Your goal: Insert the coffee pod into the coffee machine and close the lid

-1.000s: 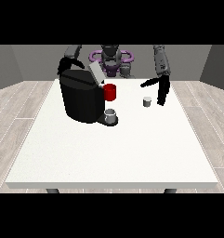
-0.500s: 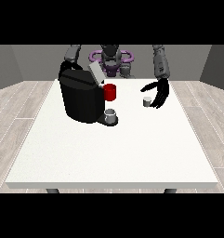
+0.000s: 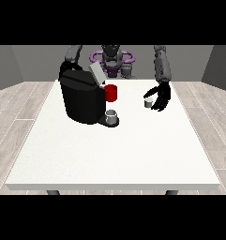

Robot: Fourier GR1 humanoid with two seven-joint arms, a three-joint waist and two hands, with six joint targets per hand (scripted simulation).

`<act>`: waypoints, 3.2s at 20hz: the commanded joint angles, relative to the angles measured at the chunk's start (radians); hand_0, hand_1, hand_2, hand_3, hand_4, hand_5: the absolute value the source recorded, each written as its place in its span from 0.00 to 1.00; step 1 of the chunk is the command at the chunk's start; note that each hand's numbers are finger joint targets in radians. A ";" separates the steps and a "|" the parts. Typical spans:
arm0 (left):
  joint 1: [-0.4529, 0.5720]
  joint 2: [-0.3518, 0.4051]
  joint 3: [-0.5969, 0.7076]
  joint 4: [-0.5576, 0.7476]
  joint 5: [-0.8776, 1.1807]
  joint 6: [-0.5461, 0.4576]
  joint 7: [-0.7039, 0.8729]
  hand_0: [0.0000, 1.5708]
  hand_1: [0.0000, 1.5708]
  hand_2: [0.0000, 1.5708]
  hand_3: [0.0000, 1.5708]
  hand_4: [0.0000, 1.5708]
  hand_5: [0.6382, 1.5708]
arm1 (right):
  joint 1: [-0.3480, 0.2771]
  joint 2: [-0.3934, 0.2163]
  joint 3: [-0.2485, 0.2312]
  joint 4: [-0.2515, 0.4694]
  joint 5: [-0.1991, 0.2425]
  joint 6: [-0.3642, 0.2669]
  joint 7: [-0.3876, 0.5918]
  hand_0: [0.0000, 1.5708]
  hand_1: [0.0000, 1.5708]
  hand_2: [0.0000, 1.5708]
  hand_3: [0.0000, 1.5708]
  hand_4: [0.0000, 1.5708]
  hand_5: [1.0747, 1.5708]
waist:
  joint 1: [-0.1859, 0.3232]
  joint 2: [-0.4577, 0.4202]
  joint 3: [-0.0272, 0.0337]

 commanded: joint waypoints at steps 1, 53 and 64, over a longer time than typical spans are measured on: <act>-0.059 -0.025 0.001 0.012 -0.033 0.064 -0.013 0.46 0.46 0.55 0.41 0.15 1.00 | -0.022 0.030 0.004 0.060 0.031 -0.039 -0.073 0.00 0.00 0.00 0.00 0.28 1.00 | 0.015 0.036 -0.0005; -0.529 0.027 0.053 -0.017 -0.142 -0.162 0.111 0.80 0.80 0.84 0.80 0.31 1.00 | -0.109 -0.002 -0.003 0.130 -0.036 0.008 -0.015 0.00 0.00 0.00 0.00 0.32 1.00 | -0.110 -0.037 -0.0003; -0.599 0.037 0.049 -0.009 -0.166 -0.189 0.114 0.83 0.83 0.85 0.79 0.31 1.00 | -0.166 -0.007 -0.047 0.128 -0.034 -0.028 -0.060 0.00 0.00 0.00 0.00 0.33 1.00 | -0.105 0.036 -0.0001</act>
